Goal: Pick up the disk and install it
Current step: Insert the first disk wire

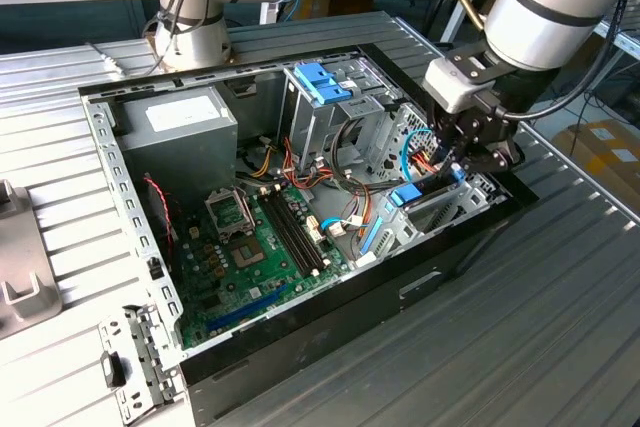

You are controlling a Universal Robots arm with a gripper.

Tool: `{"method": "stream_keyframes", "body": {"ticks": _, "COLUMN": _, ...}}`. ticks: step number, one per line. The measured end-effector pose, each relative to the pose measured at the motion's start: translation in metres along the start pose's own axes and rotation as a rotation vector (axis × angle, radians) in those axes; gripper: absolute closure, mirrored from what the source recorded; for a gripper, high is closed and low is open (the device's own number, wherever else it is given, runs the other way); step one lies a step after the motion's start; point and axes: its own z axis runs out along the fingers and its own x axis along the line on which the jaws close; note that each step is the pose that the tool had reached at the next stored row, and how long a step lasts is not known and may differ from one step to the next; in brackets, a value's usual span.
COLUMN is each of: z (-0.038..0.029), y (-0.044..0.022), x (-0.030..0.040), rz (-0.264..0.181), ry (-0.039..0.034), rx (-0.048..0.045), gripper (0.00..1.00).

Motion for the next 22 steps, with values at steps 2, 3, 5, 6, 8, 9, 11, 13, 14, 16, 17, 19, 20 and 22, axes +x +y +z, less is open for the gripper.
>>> {"method": "stream_keyframes", "body": {"ticks": 2, "z": 0.0004, "y": -0.0052, "x": -0.0001, "rz": 0.001, "ry": 0.0022, "rx": -0.0082, "gripper": 0.84}}
{"method": "stream_keyframes", "body": {"ticks": 3, "z": 0.0007, "y": -0.0072, "x": -0.0001, "rz": 0.001, "ry": 0.0024, "rx": -0.0142, "gripper": 0.89}}
{"method": "stream_keyframes", "body": {"ticks": 5, "z": 0.0013, "y": -0.0113, "x": -0.0003, "rz": 0.002, "ry": 0.0064, "rx": -0.0449, "gripper": 0.89}}
{"method": "stream_keyframes", "body": {"ticks": 6, "z": 0.0014, "y": -0.0124, "x": -0.0003, "rz": 0.003, "ry": 0.0088, "rx": -0.0592, "gripper": 0.89}}
{"method": "stream_keyframes", "body": {"ticks": 8, "z": 0.0017, "y": -0.0154, "x": -0.0003, "rz": 0.004, "ry": 0.0137, "rx": -0.0838, "gripper": 0.89}}
{"method": "stream_keyframes", "body": {"ticks": 9, "z": 0.0019, "y": -0.0175, "x": -0.0003, "rz": 0.005, "ry": 0.014, "rx": -0.0885, "gripper": 0.89}}
{"method": "stream_keyframes", "body": {"ticks": 11, "z": 0.0026, "y": -0.0227, "x": -0.0005, "rz": 0.005, "ry": 0.0141, "rx": -0.0939, "gripper": 0.89}}
{"method": "stream_keyframes", "body": {"ticks": 13, "z": 0.0032, "y": -0.0275, "x": -0.0005, "rz": 0.005, "ry": 0.0143, "rx": -0.0969, "gripper": 0.89}}
{"method": "stream_keyframes", "body": {"ticks": 14, "z": 0.0034, "y": -0.0292, "x": -0.0006, "rz": 0.005, "ry": 0.0142, "rx": -0.0974, "gripper": 0.89}}
{"method": "stream_keyframes", "body": {"ticks": 16, "z": 0.0038, "y": -0.0324, "x": -0.0007, "rz": 0.005, "ry": 0.0143, "rx": -0.0986, "gripper": 0.89}}
{"method": "stream_keyframes", "body": {"ticks": 17, "z": 0.0039, "y": -0.0344, "x": -0.0007, "rz": 0.005, "ry": 0.0143, "rx": -0.0991, "gripper": 0.89}}
{"method": "stream_keyframes", "body": {"ticks": 19, "z": 0.0032, "y": -0.0377, "x": -0.001, "rz": 0.005, "ry": 0.0144, "rx": -0.0995, "gripper": 0.89}}
{"method": "stream_keyframes", "body": {"ticks": 20, "z": 0.0027, "y": -0.0387, "x": -0.0011, "rz": 0.005, "ry": 0.0144, "rx": -0.0997, "gripper": 0.89}}
{"method": "stream_keyframes", "body": {"ticks": 22, "z": 0.0013, "y": -0.0419, "x": -0.0013, "rz": 0.005, "ry": 0.0144, "rx": -0.1002, "gripper": 0.89}}
